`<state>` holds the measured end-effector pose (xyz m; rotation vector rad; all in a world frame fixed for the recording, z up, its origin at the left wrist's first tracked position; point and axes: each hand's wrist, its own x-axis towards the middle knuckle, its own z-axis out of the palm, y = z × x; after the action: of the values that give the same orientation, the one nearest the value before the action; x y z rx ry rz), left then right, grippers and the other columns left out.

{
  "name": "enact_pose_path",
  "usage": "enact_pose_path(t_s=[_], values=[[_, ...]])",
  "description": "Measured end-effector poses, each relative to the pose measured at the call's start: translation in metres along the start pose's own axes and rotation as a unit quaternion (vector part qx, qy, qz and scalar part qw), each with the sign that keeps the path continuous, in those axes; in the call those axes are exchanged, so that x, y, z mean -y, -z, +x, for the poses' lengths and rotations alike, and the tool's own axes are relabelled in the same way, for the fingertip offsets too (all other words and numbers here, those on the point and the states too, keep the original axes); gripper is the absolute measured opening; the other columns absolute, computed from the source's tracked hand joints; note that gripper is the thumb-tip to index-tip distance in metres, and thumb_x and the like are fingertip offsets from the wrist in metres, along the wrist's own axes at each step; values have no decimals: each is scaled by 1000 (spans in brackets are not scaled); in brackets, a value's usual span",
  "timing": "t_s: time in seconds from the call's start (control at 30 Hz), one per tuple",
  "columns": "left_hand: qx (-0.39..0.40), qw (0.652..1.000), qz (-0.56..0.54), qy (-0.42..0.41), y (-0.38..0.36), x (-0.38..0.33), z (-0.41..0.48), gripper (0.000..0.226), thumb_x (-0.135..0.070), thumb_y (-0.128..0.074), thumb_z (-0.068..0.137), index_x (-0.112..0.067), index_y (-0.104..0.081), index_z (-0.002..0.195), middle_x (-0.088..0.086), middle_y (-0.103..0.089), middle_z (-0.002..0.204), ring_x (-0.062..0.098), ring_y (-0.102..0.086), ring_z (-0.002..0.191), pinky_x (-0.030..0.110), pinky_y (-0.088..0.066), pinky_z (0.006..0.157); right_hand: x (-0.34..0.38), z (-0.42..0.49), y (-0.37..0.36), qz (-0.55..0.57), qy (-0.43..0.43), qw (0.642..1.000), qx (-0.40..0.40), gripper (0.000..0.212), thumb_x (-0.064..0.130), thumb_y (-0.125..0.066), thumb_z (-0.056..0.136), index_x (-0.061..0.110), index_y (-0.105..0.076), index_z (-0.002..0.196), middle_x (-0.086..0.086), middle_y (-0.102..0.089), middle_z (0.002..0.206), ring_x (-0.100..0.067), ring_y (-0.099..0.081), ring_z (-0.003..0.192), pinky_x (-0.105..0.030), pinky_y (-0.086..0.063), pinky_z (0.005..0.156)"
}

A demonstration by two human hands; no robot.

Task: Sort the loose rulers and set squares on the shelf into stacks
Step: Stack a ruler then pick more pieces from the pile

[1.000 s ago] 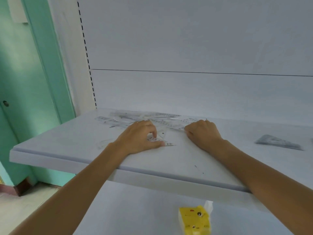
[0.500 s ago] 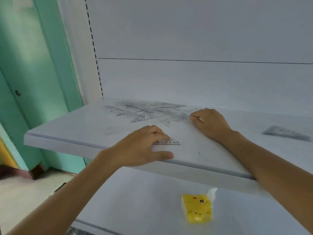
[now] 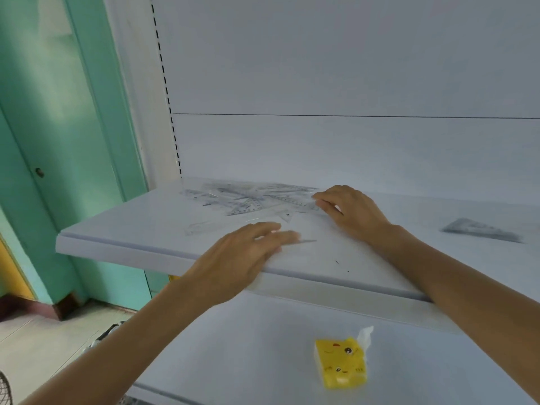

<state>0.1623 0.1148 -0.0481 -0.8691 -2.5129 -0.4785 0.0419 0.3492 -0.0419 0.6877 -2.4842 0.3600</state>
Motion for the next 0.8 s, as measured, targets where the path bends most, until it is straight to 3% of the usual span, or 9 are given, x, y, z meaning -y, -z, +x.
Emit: enact_pose_path(t_s=[0.13, 0.27, 0.37, 0.47, 0.67, 0.8], values=[[-23, 999, -44, 12, 1, -1, 26, 41, -23, -38, 98, -41, -40, 134, -7, -53, 128, 9, -50, 113, 27, -41, 95, -5, 2, 10, 12, 0, 1000, -21, 32, 30, -39, 98, 15, -65, 109, -6, -66, 100, -24, -55, 97, -38, -47, 82], [4, 993, -109, 45, -7, -7, 55, 43, -17, -46, 95, -41, -46, 131, -8, -50, 129, 6, -47, 115, 23, -39, 97, -28, -9, 29, 2, -25, 999, -39, 32, 30, -43, 97, 21, -61, 122, -2, -61, 117, -21, -51, 107, -29, -39, 86], [22, 990, -129, 49, -19, -18, 76, 44, -18, -54, 91, -41, -49, 127, -11, -46, 124, 1, -50, 99, 5, -36, 80, -59, -28, 52, -34, -57, 997, -43, 31, 30, -48, 95, 20, -61, 121, -4, -58, 123, -23, -48, 113, -32, -39, 91], [29, 987, -151, 52, -36, -36, 101, 49, -21, -65, 84, -30, -50, 129, -8, -49, 119, -6, -51, 89, -1, -38, 72, -98, -54, 77, -58, -97, 993, -40, 31, 30, -53, 93, 19, -60, 121, -2, -57, 126, -21, -47, 118, -31, -37, 94], [34, 978, -195, 73, -75, -90, 155, 64, -27, -77, 71, -23, -50, 129, -8, -56, 108, -7, -54, 79, 4, -42, 72, -172, -110, 128, -69, -200, 976, -45, 32, 27, -60, 89, 13, -61, 117, -5, -61, 119, -23, -53, 109, -29, -37, 90], [51, 971, -225, 59, -104, -133, 188, 65, -27, -81, 67, -21, -53, 126, -4, -58, 115, 5, -59, 94, 19, -48, 85, -216, -149, 160, -66, -247, 965, -51, 27, 25, -65, 85, 8, -64, 106, -10, -64, 109, -25, -60, 98, -31, -42, 85]])
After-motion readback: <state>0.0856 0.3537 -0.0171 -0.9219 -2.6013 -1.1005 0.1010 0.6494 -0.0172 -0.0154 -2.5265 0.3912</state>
